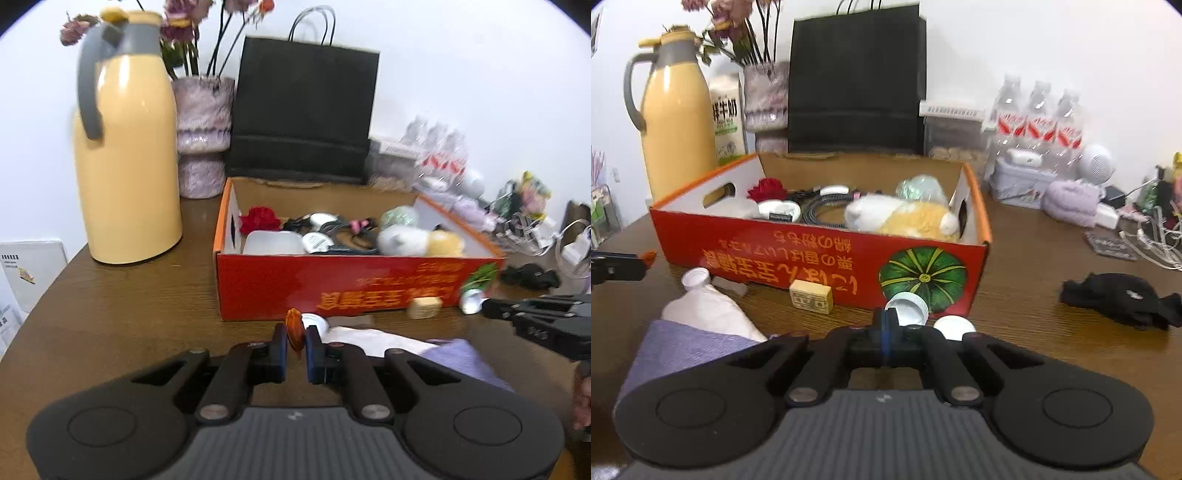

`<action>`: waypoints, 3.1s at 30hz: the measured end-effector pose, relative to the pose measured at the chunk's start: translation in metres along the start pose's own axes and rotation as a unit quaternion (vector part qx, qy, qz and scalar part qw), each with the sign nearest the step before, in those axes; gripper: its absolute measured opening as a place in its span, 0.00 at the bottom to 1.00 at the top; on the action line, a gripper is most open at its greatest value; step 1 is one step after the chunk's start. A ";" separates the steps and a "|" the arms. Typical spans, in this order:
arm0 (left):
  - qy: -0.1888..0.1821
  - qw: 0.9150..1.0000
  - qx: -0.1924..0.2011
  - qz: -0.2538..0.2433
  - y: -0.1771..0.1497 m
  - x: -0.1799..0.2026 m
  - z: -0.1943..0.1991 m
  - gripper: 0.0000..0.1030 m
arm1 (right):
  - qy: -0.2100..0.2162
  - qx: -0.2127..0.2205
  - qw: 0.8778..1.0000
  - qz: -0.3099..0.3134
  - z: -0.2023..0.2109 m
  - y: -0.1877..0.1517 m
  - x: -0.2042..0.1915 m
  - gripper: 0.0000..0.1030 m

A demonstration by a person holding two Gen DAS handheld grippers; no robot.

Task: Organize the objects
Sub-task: 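Grasp the small orange item with the left gripper while the right grasps a white cap, then carry the orange item and white cap into the box and open both grippers, then withdraw both grippers from the box toward the remaining white caps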

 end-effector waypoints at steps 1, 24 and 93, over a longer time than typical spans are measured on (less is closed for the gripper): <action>-0.001 1.000 0.005 0.000 -0.003 0.001 0.007 0.08 | 0.000 0.001 1.000 0.003 0.004 -0.002 -0.001 0.01; -0.013 1.000 0.002 -0.010 -0.034 0.024 0.029 0.09 | 0.002 0.012 1.000 -0.017 0.010 -0.007 -0.001 0.28; -0.001 0.998 0.065 -0.006 -0.016 0.037 0.115 0.91 | 0.004 0.048 0.998 0.038 0.141 0.000 -0.021 1.00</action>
Point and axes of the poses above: each gripper's, at about its wrist camera, not at the fingertips, and z roughly against the way its jaws point, x to its right, y to its top, the point moved 5 cm from there along -z, roughly the way its jaws point, and after that the axes turned 14 degrees about -x, right-handed, at the moved point
